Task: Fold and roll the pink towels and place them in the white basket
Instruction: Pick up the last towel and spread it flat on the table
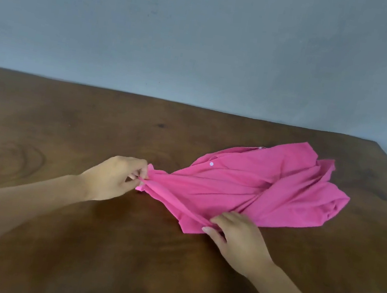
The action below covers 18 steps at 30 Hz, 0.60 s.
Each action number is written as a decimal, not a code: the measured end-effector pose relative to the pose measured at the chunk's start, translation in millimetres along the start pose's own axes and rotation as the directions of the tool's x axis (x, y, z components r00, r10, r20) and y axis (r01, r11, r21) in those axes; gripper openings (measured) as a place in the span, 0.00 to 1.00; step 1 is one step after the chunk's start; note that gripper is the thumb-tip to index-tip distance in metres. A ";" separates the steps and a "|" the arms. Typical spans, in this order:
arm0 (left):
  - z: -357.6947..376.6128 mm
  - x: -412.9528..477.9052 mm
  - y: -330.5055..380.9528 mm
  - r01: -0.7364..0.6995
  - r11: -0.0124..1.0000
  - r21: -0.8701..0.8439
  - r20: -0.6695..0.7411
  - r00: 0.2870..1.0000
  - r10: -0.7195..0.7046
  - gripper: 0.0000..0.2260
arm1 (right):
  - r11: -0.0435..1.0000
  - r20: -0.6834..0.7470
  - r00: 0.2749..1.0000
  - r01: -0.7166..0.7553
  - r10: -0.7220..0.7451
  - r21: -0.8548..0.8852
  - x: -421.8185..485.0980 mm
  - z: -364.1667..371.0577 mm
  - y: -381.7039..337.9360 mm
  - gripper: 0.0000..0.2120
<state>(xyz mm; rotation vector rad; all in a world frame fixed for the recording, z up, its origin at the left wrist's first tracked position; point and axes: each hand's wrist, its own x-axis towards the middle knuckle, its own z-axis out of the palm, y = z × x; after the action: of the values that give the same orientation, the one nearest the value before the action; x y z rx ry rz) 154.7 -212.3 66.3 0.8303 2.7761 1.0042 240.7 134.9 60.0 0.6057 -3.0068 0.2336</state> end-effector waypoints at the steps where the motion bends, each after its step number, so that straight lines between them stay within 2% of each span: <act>1: 0.2 -9.0 -3.1 -0.002 1.000 0.005 0.016 1.000 0.002 0.12 | 0.999 0.040 0.999 -0.019 0.018 0.041 4.4 -2.6 -3.3 0.21; 3: 1.3 -24.4 -7.3 -0.010 1.000 0.009 0.034 0.999 0.010 0.11 | 0.994 0.056 0.998 -0.043 0.037 0.105 19.8 -12.2 -4.4 0.22; 7: 2.6 -41.3 -8.7 -0.018 0.997 0.077 0.022 1.000 0.016 0.10 | 0.994 -0.071 0.997 -0.024 0.032 0.106 74.2 -28.1 15.9 0.13; 10: 1.1 -49.9 -10.5 0.009 0.989 0.146 0.016 1.000 -0.011 0.08 | 0.998 -0.027 1.000 0.011 -0.010 0.060 120.5 -27.4 37.9 0.12; 14: -3.4 -66.8 -14.0 0.122 0.968 0.221 -0.004 0.992 -0.124 0.14 | 1.000 0.081 0.997 -0.001 0.001 -0.001 157.9 -18.9 57.9 0.12; 18: -8.3 -78.4 -17.6 0.270 0.935 0.229 0.052 0.956 -0.289 0.11 | 0.996 0.092 0.996 0.014 -0.005 -0.092 167.7 -7.7 66.6 0.10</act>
<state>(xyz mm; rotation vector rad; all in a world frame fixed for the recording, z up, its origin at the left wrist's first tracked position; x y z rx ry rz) 211.2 -268.6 53.5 0.4611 2.8569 0.6081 60.7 133.2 74.3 0.6391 -3.0805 0.0672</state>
